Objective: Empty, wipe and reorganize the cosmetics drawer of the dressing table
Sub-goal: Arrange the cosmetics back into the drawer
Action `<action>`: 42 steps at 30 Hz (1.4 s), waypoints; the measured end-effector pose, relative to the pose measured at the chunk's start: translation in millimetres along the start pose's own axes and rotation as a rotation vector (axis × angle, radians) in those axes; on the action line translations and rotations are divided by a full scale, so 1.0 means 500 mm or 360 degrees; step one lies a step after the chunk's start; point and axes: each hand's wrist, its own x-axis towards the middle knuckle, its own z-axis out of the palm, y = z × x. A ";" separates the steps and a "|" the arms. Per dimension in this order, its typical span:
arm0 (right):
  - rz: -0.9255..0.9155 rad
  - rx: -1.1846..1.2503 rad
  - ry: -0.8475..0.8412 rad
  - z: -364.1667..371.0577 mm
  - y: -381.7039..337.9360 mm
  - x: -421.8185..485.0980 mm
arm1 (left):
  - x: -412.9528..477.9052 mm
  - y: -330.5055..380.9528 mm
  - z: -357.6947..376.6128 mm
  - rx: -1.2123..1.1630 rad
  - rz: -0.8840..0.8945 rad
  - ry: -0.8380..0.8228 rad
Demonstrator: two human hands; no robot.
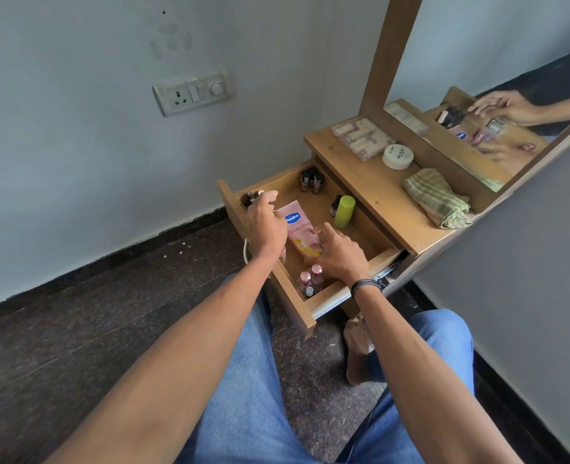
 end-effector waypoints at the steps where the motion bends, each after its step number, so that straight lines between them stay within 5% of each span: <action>1: 0.0001 -0.0017 -0.0005 0.001 0.001 0.001 | 0.000 0.001 -0.001 -0.0020 -0.0002 0.0029; 11: 0.0000 0.0030 -0.0088 -0.002 0.004 0.010 | 0.005 0.010 -0.014 -0.0310 -0.0088 0.0293; 42: 0.0024 0.0076 -0.0013 0.006 0.005 0.015 | 0.001 0.008 -0.014 -0.0148 0.0008 0.0072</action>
